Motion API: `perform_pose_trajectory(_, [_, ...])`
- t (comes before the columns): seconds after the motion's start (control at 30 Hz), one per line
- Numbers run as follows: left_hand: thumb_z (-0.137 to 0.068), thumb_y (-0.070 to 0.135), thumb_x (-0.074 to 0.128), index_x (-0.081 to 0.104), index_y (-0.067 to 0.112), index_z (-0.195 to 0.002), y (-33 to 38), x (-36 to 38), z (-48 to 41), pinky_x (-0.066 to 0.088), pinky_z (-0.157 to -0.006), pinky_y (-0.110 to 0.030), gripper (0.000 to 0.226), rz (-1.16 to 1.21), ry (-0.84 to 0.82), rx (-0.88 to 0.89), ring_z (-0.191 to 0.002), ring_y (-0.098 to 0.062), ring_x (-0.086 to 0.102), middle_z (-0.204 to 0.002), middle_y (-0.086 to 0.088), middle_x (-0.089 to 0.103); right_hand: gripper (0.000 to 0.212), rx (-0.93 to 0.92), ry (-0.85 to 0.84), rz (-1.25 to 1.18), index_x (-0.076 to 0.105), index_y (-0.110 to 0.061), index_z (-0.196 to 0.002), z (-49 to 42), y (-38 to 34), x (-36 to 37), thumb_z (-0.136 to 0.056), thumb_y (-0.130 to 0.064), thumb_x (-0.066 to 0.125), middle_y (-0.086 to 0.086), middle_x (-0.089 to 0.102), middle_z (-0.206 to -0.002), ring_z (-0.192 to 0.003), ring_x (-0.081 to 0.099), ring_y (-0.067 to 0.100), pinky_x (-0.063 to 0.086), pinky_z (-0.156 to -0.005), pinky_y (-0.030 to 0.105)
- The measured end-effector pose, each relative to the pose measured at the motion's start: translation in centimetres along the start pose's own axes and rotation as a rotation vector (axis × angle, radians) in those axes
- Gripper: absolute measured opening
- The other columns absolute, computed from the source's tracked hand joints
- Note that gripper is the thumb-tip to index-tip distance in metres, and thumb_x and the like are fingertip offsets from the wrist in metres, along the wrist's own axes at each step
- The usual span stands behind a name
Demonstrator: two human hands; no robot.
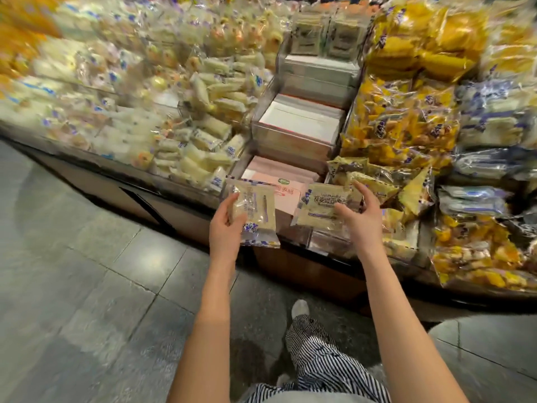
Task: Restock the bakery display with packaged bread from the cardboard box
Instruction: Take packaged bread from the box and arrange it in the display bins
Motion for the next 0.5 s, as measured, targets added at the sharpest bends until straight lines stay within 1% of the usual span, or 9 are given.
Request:
perform_pose_trajectory(0.1, [-0.096, 0.005, 0.057, 0.055, 0.034, -0.127, 1.8, 1.1, -4.1, 0.036, -0.101, -0.022, 0.043, 0.007, 0.003, 0.037, -0.128, -0.002, 0.040, -0.138, 0.010, 0.048, 0.059, -0.013, -0.027, -0.015, 0.049, -0.028, -0.140, -4.4, -1.1, 2.1, -0.087, -0.014, 0.071, -0.005, 0.046, -0.144, -0.127, 0.046, 0.011, 0.039, -0.095, 0.019])
perform_pose_trajectory(0.17, [-0.097, 0.005, 0.057, 0.055, 0.036, -0.126, 2.9, 2.1, -7.3, 0.036, -0.102, -0.024, 0.042, 0.021, -0.004, 0.039, -0.129, -0.003, 0.038, -0.137, 0.010, 0.047, 0.060, -0.015, -0.024, -0.055, 0.049, -0.025, -0.141, -7.8, -2.0, 3.1, -0.087, -0.010, 0.070, -0.011, 0.051, -0.129, -0.108, 0.054, 0.002, 0.043, -0.078, 0.005])
perform_pose_trajectory(0.23, [-0.097, 0.005, 0.057, 0.055, 0.036, -0.126, 4.3, 3.3, -10.5, 0.036, -0.104, -0.025, 0.042, 0.011, -0.005, 0.048, -0.131, -0.005, 0.037, -0.138, 0.009, 0.047, 0.060, -0.022, -0.017, -0.092, 0.049, -0.024, -0.141, -11.2, -3.3, 3.9, -0.088, -0.006, 0.069, -0.012, 0.051, -0.121, -0.097, 0.054, -0.004, 0.046, -0.067, 0.003])
perform_pose_trajectory(0.3, [-0.096, 0.005, 0.057, 0.055, 0.036, -0.126, 5.8, 4.6, -13.6, 0.036, -0.103, -0.026, 0.043, -0.004, 0.006, 0.072, -0.130, -0.006, 0.037, -0.136, 0.010, 0.047, 0.060, -0.033, -0.017, -0.109, 0.048, -0.023, -0.141, -14.5, -4.3, 4.7, -0.087, -0.006, 0.069, -0.008, 0.052, -0.125, -0.104, 0.056, 0.004, 0.048, -0.073, 0.006])
perform_pose_trajectory(0.33, [-0.097, 0.005, 0.057, 0.055, 0.036, -0.126, 6.5, 5.1, -15.1, 0.037, -0.102, -0.027, 0.043, -0.006, 0.014, 0.081, -0.130, -0.007, 0.037, -0.137, 0.009, 0.047, 0.060, -0.038, -0.019, -0.100, 0.049, -0.024, -0.141, -15.9, -4.6, 5.1, -0.087, -0.007, 0.070, -0.006, 0.052, -0.131, -0.113, 0.054, 0.009, 0.048, -0.082, 0.010])
perform_pose_trajectory(0.4, [-0.097, 0.006, 0.056, 0.055, 0.036, -0.126, 7.5, 6.2, -17.8, 0.038, -0.100, -0.028, 0.042, -0.021, 0.025, 0.102, -0.130, -0.008, 0.038, -0.140, 0.007, 0.046, 0.060, -0.056, -0.026, -0.097, 0.050, -0.025, -0.139, -18.4, -5.1, 5.9, -0.085, -0.008, 0.072, -0.001, 0.050, -0.141, -0.125, 0.050, 0.015, 0.047, -0.101, 0.029])
perform_pose_trajectory(0.43, [-0.096, 0.005, 0.057, 0.055, 0.036, -0.125, 8.0, 6.7, -19.1, 0.040, -0.099, -0.028, 0.043, -0.025, 0.024, 0.110, -0.131, -0.009, 0.039, -0.143, 0.005, 0.047, 0.060, -0.064, -0.027, -0.094, 0.051, -0.024, -0.139, -19.5, -5.2, 6.2, -0.085, -0.008, 0.072, 0.000, 0.050, -0.142, -0.127, 0.049, 0.016, 0.044, -0.105, 0.033])
perform_pose_trajectory(0.47, [-0.096, 0.005, 0.057, 0.056, 0.037, -0.125, 8.3, 7.2, -20.3, 0.041, -0.101, -0.030, 0.043, -0.025, 0.024, 0.115, -0.133, -0.010, 0.040, -0.144, 0.004, 0.047, 0.060, -0.063, -0.030, -0.091, 0.051, -0.022, -0.139, -20.5, -5.4, 6.6, -0.085, -0.007, 0.072, -0.001, 0.050, -0.141, -0.125, 0.050, 0.014, 0.044, -0.104, 0.029])
perform_pose_trajectory(0.5, [-0.095, 0.004, 0.057, 0.057, 0.037, -0.125, 8.7, 7.7, -21.4, 0.043, -0.104, -0.033, 0.044, -0.028, 0.023, 0.119, -0.134, -0.012, 0.041, -0.144, 0.003, 0.049, 0.060, -0.062, -0.033, -0.095, 0.051, -0.020, -0.139, -21.3, -5.7, 6.9, -0.085, -0.005, 0.071, -0.003, 0.051, -0.138, -0.119, 0.054, 0.011, 0.044, -0.097, 0.019])
Point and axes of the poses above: each hand's wrist, its own z-axis away from the middle knuckle, its own x-axis out of the palm, y = z × x, the point moved 6 cm from there along -z, towards the middle knuckle
